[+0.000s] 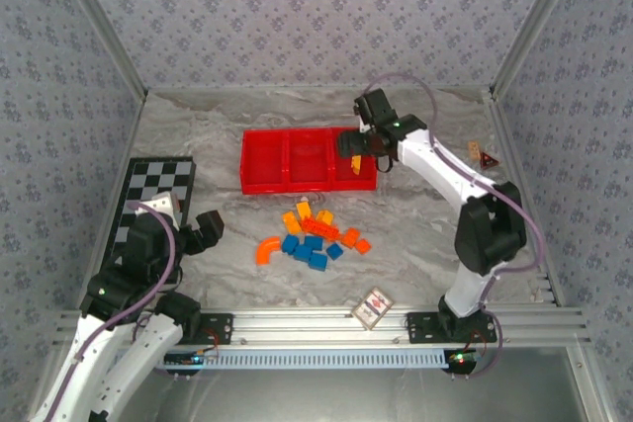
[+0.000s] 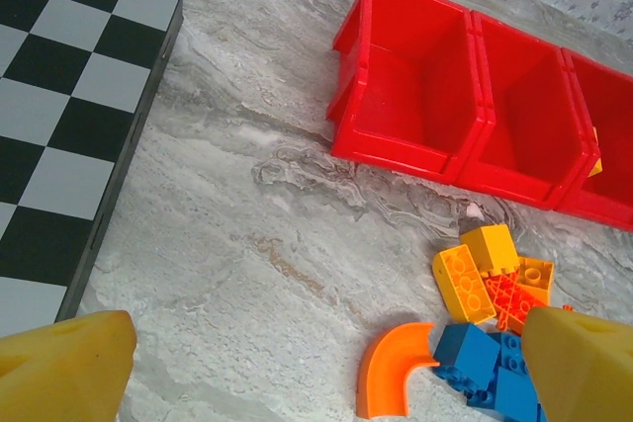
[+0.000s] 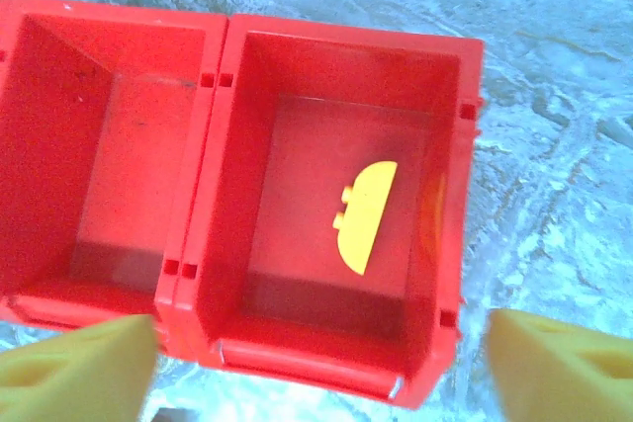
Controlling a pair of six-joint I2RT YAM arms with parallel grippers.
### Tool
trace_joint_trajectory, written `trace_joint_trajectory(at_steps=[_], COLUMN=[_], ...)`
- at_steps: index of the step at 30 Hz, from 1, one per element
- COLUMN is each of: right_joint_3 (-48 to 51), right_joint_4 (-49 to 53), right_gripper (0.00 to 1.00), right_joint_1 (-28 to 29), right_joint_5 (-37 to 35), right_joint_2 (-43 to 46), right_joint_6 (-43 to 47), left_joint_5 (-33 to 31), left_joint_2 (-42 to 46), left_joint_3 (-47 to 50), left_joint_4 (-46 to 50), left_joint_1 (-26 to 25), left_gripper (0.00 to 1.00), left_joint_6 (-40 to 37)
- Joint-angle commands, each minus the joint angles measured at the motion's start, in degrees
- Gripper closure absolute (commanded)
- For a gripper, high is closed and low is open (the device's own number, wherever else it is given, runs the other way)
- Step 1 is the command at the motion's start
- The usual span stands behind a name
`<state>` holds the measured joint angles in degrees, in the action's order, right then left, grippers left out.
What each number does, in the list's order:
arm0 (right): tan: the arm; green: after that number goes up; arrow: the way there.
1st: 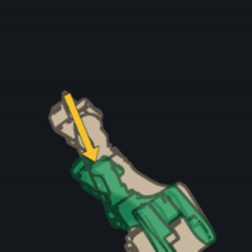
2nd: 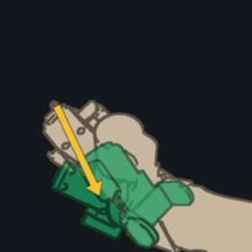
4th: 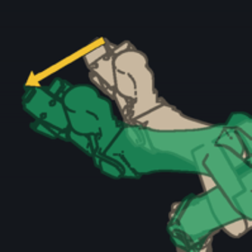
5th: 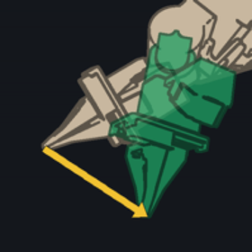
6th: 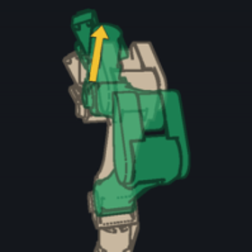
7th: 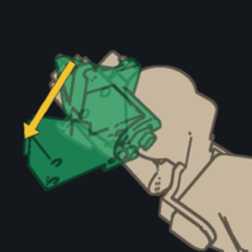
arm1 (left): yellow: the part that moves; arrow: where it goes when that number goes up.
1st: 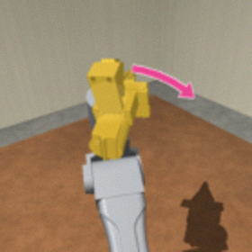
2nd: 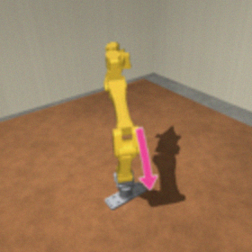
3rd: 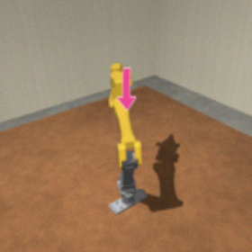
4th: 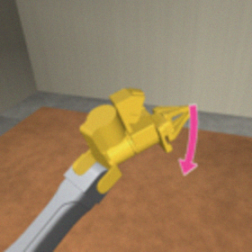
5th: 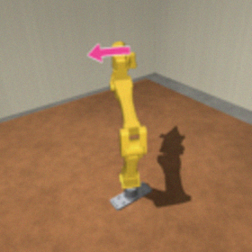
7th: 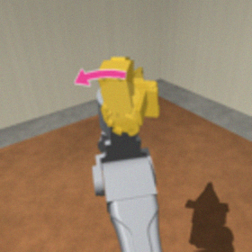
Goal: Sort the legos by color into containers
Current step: Place the lego in the container, then pick up the lego from the center of the table.
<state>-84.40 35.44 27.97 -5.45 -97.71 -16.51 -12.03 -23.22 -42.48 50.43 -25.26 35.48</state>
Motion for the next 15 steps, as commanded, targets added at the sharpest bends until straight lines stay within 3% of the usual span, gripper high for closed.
trace_joint_trajectory(at_steps=[1, 7, 12, 15], right_joint_3=[5.2, 14.2, 15.6, 18.8], right_joint_4=[1.7, 1.0, 3.1, 1.3], right_gripper=[0.00, 0.00, 0.00, 0.00], right_joint_1=[0.8, 1.8, 9.6, 11.8], right_joint_5=[-3.9, -1.0, -5.4, -3.8], right_joint_2=[5.3, 12.7, 12.2, 10.7], right_joint_6=[-6.4, -16.8, -20.7, -22.9], left_joint_5=[-0.8, -0.2, 0.3, 0.3], left_joint_2=[-1.0, -1.8, -1.9, -1.8], left_joint_3=[0.1, 0.7, 1.4, 1.5], left_joint_4=[0.3, -1.0, -2.2, -2.5], left_joint_1=[-0.3, -0.3, -0.3, -0.4], left_gripper=[0.00, 0.00, 0.00, 0.00], left_joint_6=[-0.3, -0.8, -1.0, -1.3])
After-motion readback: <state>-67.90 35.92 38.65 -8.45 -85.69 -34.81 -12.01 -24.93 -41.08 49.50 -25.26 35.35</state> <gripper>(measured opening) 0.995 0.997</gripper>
